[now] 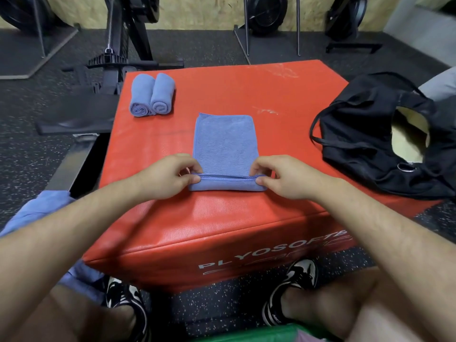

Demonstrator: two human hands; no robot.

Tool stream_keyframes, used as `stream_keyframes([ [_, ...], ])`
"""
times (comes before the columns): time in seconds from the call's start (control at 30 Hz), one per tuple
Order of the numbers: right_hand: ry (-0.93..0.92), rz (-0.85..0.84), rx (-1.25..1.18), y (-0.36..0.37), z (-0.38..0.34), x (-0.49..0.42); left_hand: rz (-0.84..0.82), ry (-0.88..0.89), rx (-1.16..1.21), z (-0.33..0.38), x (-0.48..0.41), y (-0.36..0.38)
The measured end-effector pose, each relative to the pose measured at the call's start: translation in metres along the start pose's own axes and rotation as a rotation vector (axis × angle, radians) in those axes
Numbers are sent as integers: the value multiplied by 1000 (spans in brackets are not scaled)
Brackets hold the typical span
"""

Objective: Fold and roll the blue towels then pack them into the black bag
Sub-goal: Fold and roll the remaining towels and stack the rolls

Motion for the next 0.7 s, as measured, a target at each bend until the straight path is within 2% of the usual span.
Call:
stream_keyframes([
  [0.23,-79,115,136,3,-8,-4,43,-49,-6,-2,-4,6],
  [0.3,-119,142,195,0,-16,-3,86,-2,-53,5,-4,5],
  [0.43,-163,81,231,5,-23,-2,65,199,-197,30,-2,12],
  [0.57,-174,37,221,9,-22,-1,69,228,-246,35,4,13],
  [0.7,-166,-3,217,9,-17,1,-1,248,-252,27,7,15],
])
Point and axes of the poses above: each hand's wrist, its own x-axis away from the middle knuckle, its own y-axis out of the palm, z = x × y, the point moved 9 cm from there along -x, towards the middle knuckle, and after that the axes turned 8 degrees about -z, right-handed, at the moved point
